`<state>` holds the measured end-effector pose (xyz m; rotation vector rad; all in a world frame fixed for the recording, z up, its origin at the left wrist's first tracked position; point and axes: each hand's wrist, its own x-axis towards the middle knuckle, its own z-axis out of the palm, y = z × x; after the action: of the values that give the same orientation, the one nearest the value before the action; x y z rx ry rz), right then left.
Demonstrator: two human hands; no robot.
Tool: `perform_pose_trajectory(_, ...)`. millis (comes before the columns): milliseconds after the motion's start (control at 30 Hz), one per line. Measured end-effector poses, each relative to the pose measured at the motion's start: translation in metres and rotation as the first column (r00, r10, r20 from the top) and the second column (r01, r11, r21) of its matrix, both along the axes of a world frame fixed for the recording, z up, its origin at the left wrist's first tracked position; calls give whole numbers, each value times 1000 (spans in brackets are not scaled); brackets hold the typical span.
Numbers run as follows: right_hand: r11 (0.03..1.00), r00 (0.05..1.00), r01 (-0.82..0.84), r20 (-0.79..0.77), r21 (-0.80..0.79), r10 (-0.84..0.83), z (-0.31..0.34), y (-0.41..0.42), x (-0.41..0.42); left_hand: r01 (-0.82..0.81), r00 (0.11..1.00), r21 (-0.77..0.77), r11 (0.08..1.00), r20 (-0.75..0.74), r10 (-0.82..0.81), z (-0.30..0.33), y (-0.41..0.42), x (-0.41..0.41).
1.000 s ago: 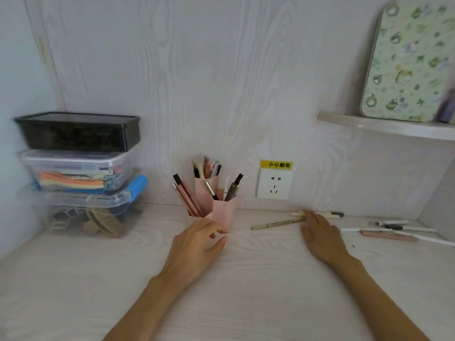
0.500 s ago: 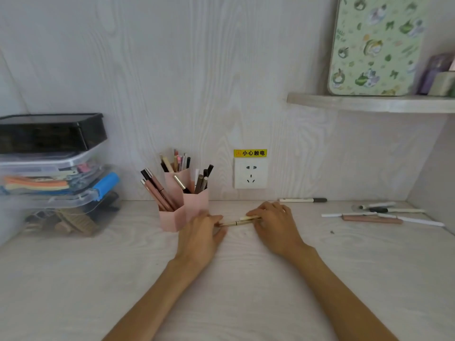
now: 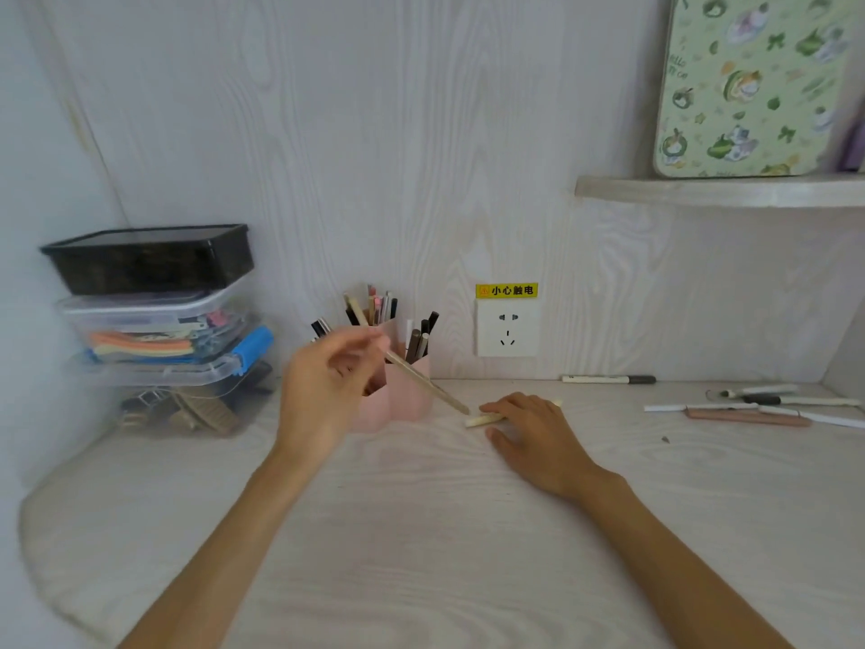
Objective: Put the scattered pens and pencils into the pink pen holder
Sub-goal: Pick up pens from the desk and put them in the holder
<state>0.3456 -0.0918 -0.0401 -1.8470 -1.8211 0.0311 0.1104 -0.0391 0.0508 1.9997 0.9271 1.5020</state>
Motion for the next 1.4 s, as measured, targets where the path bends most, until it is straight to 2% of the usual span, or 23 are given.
perform_pose_trajectory(167, 1000, 1000, -2, -12, 17, 3, 0, -3, 0, -243, 934, 198, 950, 313, 174, 53, 13, -11)
perform_pose_trajectory(233, 1000, 1000, -3, -12, 12, 3, 1, -4, 0, -317, 912, 239, 918, 344, 226, 66, 23, -12)
perform_pose_trajectory(367, 1000, 1000, -5, -2, 9, 5, 1, -4, 0, -405, 902, 311, 860, 291, 319, 76, 42, -6)
perform_pose_trajectory(467, 1000, 1000, -6, 13, 4, 6, 1, -4, -1, -408, 913, 378, 831, 178, 368, 70, 50, 3)
perform_pose_trajectory(567, 1000, 1000, -6, 21, -5, 6, 3, -4, -2, -369, 906, 419, 830, -39, 423, 52, 56, 13)
perform_pose_trajectory(800, 1000, 996, -15, -83, 2, 15, 5, -7, -2, -292, 762, 444, 847, -427, 487, 10, 77, 17)
perform_pose_trajectory(867, 999, 999, -12, -31, 41, 14, 4, -7, 0, -265, 736, 461, 847, -470, 487, 3, 79, 15)
perform_pose_trajectory(933, 996, 999, 14, 35, 88, -17, 3, -5, 4, -257, 744, 497, 829, -445, 498, -3, 75, 12)
perform_pose_trajectory(1033, 981, 985, 139, 81, 136, -150, 1, -5, 11, -322, 832, 419, 849, -304, 465, -21, 56, 2)
perform_pose_trajectory(1133, 955, 950, 287, 103, 68, -293, -2, -6, 18, -398, 881, 278, 874, -149, 449, -50, 40, -14)
perform_pose_trajectory(1200, 944, 941, 327, 78, 38, -329, -1, -7, 22, -396, 900, 161, 904, -128, 416, -64, 36, -20)
perform_pose_trajectory(1267, 949, 948, 314, 40, 22, -315, 3, -8, 23, -379, 917, -24, 925, -141, 372, -71, 37, -24)
perform_pose_trajectory(1333, 960, 958, 279, -67, 2, -278, 10, -9, 22, -352, 929, -182, 918, -188, 319, -75, 41, -25)
perform_pose_trajectory(1400, 973, 916, 229, -339, 6, -213, 25, -13, 17, -312, 939, -281, 908, -238, 248, -81, 47, -24)
